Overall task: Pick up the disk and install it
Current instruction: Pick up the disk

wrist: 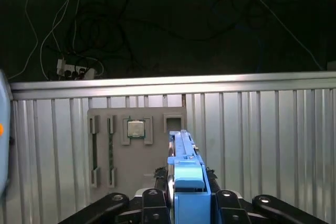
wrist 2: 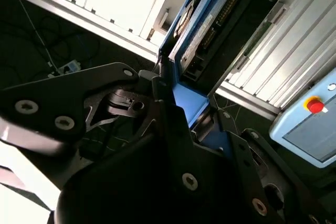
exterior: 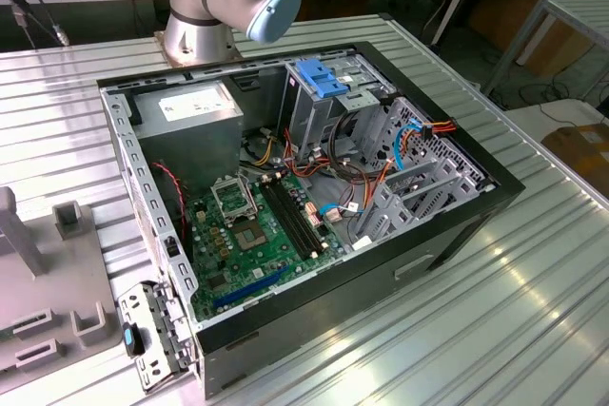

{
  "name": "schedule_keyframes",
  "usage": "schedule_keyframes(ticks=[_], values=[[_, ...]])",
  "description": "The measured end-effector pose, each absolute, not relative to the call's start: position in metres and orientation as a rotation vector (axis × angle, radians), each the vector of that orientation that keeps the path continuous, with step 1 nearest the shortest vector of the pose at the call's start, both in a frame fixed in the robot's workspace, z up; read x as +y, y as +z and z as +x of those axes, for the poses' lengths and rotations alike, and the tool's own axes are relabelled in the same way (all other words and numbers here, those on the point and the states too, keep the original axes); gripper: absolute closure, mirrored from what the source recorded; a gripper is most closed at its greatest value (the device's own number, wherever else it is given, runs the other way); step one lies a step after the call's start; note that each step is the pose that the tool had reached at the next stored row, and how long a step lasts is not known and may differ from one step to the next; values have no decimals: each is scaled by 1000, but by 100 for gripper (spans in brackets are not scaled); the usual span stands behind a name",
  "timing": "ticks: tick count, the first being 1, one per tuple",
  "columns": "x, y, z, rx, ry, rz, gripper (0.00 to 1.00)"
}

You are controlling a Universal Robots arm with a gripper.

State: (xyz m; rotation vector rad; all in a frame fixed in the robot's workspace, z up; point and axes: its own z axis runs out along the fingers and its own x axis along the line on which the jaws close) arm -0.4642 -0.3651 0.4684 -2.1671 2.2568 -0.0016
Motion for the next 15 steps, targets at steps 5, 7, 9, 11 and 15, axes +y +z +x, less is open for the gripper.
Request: schedule_keyframes(ticks=[5,7,9,11,15], values=[[-365,501,-464,2257,-1,-2167,63],[-365,510,-464,2257,-1,-2167,63],[-365,520,-464,2257,-1,-2167,63],[-365,526,-464,2257,-1,-2167,63],[-365,530,-464,2257,-1,-2167,63]])
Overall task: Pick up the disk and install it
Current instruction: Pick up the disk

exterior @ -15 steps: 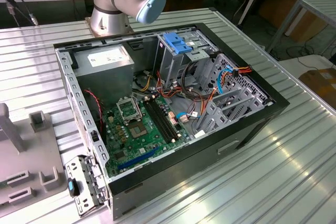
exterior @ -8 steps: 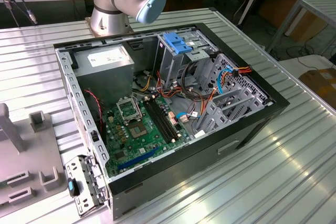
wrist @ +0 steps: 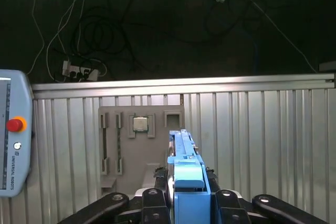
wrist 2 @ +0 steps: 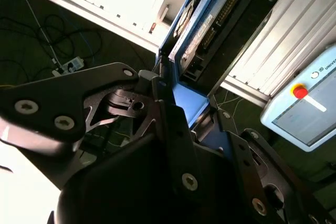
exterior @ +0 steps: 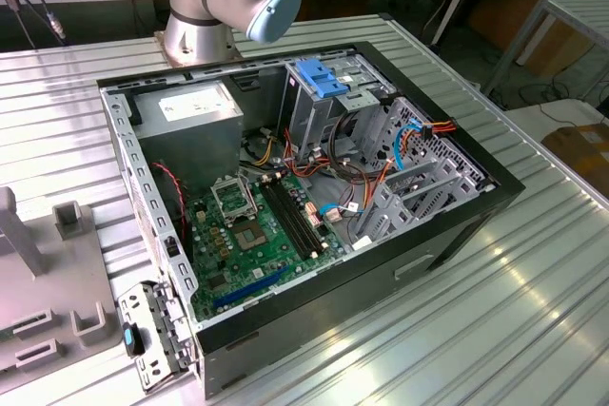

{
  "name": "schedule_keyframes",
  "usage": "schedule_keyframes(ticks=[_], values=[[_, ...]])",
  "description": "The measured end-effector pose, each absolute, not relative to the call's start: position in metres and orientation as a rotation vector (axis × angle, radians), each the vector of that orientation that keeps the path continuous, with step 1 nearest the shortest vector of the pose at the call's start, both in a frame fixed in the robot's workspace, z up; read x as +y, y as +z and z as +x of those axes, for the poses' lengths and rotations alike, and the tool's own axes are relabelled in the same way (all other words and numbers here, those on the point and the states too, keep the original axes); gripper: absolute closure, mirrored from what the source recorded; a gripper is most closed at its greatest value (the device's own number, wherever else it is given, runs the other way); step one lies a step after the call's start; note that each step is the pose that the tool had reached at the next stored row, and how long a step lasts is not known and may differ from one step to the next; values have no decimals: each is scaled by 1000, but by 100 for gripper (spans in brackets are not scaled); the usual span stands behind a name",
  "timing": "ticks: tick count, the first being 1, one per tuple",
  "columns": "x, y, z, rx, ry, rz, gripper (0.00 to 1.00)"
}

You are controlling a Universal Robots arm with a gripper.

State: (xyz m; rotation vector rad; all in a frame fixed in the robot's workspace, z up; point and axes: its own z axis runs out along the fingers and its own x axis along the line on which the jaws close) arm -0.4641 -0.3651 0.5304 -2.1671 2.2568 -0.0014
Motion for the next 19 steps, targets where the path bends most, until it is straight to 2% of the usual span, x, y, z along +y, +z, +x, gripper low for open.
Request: schedule_keyframes(ticks=[19], values=[[-365,531,-441,2257,-1,-2167,63]])
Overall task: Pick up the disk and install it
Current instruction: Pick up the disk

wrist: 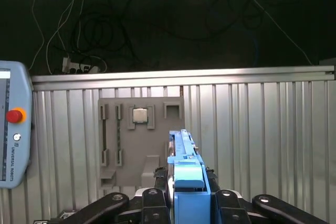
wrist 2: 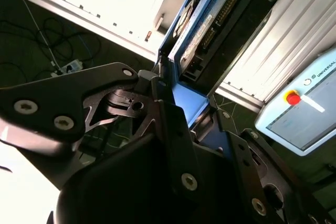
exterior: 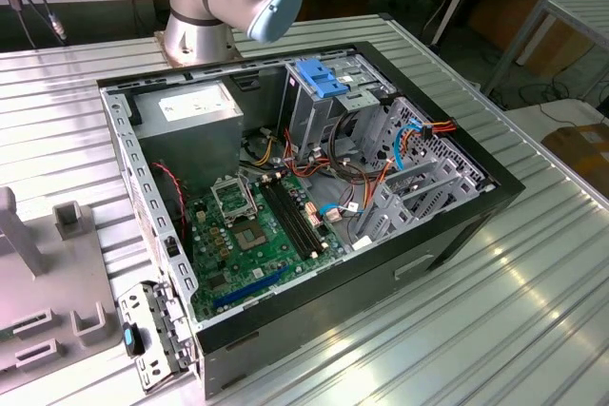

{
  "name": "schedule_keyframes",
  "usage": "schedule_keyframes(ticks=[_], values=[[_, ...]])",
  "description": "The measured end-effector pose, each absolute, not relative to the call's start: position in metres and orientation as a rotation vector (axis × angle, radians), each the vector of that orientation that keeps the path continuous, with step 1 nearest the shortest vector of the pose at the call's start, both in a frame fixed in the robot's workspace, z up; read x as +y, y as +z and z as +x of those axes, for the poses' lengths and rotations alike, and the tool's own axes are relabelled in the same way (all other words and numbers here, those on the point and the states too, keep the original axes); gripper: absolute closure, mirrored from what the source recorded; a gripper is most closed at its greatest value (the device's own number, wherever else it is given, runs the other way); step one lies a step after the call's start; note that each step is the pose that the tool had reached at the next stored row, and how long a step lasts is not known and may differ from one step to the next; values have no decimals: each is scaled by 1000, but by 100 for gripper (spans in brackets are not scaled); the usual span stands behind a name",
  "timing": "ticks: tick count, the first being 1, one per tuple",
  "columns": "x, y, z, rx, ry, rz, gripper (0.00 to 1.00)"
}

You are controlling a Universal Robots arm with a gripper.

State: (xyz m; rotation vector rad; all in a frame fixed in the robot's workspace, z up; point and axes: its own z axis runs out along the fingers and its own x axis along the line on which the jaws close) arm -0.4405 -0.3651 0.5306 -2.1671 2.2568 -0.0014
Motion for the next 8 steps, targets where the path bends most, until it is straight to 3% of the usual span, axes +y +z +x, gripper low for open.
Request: schedule_keyframes(ticks=[8], values=[[-365,531,-409,2257,-1,-2167,63]])
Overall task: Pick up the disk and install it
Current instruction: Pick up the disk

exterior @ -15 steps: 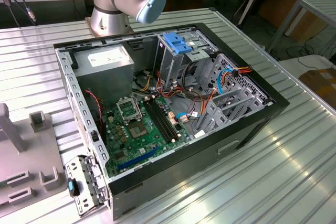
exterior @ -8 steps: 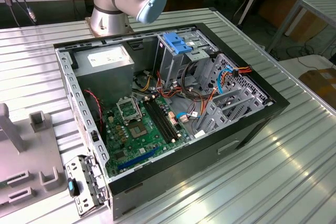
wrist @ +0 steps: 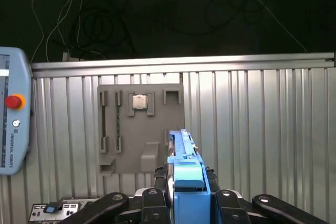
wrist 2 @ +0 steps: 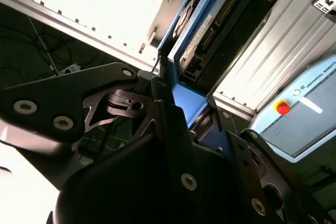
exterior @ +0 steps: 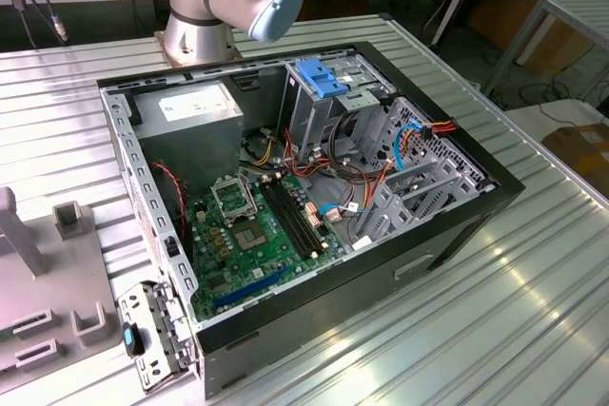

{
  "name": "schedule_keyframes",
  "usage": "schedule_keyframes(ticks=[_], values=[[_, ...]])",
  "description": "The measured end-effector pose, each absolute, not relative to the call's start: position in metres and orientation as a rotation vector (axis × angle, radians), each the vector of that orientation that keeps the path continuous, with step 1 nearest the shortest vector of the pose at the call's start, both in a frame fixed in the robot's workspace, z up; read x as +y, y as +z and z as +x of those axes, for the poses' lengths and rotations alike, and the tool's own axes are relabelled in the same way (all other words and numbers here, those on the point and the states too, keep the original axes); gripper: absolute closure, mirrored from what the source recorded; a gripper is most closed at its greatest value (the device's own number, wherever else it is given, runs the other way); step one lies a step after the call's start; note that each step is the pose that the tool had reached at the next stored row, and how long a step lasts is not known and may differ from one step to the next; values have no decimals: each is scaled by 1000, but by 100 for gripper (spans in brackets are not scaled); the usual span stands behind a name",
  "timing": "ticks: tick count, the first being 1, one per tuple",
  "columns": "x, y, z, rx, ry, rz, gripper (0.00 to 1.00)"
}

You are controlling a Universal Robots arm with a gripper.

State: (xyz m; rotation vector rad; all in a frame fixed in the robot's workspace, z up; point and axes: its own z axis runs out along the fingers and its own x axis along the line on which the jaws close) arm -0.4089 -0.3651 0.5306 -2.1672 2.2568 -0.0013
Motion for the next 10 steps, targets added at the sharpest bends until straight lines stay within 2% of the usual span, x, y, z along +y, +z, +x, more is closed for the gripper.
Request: schedule_keyframes(ticks=[10], values=[[-365,531,-369,2257,-1,-2167,63]])
